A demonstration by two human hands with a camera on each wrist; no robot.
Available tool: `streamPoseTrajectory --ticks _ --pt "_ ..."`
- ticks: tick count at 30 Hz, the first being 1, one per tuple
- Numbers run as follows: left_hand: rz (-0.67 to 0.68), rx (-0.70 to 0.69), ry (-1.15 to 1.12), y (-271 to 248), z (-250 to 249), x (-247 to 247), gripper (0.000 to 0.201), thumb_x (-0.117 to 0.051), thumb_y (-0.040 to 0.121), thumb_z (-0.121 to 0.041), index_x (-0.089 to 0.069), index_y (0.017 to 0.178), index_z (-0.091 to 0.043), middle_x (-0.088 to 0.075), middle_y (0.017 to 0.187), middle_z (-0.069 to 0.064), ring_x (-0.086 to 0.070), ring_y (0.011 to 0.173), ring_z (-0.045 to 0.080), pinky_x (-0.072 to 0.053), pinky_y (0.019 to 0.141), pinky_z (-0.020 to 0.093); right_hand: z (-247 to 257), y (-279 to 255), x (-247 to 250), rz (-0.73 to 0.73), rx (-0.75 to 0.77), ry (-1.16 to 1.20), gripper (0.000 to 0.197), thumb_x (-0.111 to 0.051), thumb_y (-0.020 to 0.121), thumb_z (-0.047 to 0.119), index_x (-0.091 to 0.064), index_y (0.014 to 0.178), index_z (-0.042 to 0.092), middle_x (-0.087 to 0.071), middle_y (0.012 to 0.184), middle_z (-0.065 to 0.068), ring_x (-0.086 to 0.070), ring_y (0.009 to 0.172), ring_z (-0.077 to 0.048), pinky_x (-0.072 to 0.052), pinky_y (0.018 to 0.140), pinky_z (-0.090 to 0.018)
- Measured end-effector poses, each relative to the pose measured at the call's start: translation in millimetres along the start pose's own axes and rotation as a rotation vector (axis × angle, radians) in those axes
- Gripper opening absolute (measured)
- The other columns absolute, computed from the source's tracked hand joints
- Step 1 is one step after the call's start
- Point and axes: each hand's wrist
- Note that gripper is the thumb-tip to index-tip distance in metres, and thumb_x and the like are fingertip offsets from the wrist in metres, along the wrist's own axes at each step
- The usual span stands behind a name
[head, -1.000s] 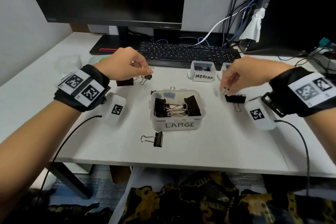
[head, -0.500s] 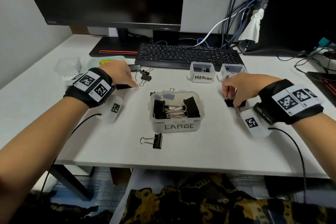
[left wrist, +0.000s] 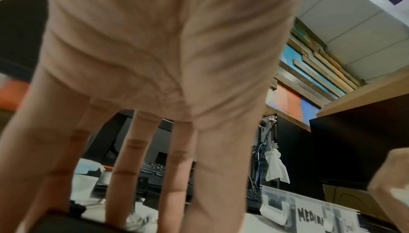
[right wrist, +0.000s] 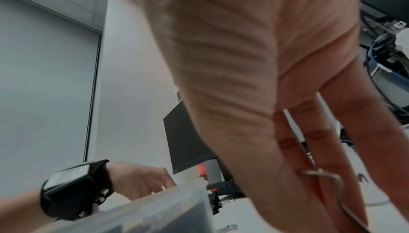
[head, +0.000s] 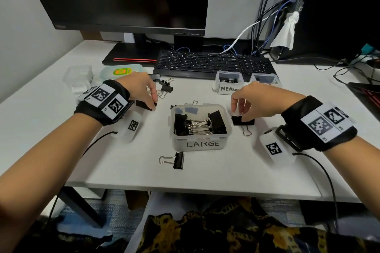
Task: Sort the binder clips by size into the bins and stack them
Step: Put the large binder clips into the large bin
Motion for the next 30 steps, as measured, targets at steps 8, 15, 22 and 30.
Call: streamPoseTrajectory --ticks 8,15,22,30 --pt "-0.134 -0.070 0.091 -2.6 -5.5 -5.1 0.037 -0.077 0.073 -0.050 -0.072 0.092 -0.019 -0.060 0.093 -0.002 -0.055 0.091 0.019 -0.046 0.076 0.032 -8.1 2.6 15.5 -0.325 0.095 0.163 0.014 -0.076 0.078 0.000 -0.074 0.080 0.013 -0.072 0.070 0.004 -0.067 0.067 0.004 -0.055 0.072 -0.016" --pt "-0.433 -0.469 -0.222 -29.5 -42.7 6.1 0.024 -0.068 0.085 -0.039 -0.073 0.097 -0.018 -0.065 0.098 -0.007 -0.059 0.093 0.006 -0.045 0.084 0.022 12.0 -12.0 33.8 -0.653 0.161 0.561 0.012 -0.078 0.078 0.008 -0.073 0.089 0.008 -0.075 0.080 -0.005 -0.073 0.073 -0.010 -0.059 0.073 -0.019" --pt "-0.069 -0.638 -0.419 -57.3 -72.3 6.4 0.045 -0.077 0.069 -0.047 -0.070 0.107 -0.024 -0.072 0.103 -0.011 -0.065 0.101 0.006 -0.057 0.080 0.031 38.7 -20.4 28.7 -0.470 0.229 1.033 0.018 -0.076 0.075 0.002 -0.068 0.091 0.001 -0.074 0.082 -0.014 -0.073 0.073 -0.019 -0.059 0.069 -0.024" --pt "-0.081 -0.663 -0.659 -69.2 -82.2 -10.6 0.014 -0.081 0.074 -0.017 -0.073 0.078 -0.005 -0.059 0.051 -0.016 -0.056 0.052 -0.003 -0.040 0.056 0.006 48.8 -22.9 17.3 -0.441 0.216 1.166 0.022 -0.078 0.071 0.007 -0.068 0.091 0.001 -0.074 0.073 -0.006 -0.072 0.068 -0.012 -0.056 0.064 -0.020"
Point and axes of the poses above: each hand's wrist, its own y-axis towards the middle knuckle, its own x-axis out of the back of the hand, z = x × y
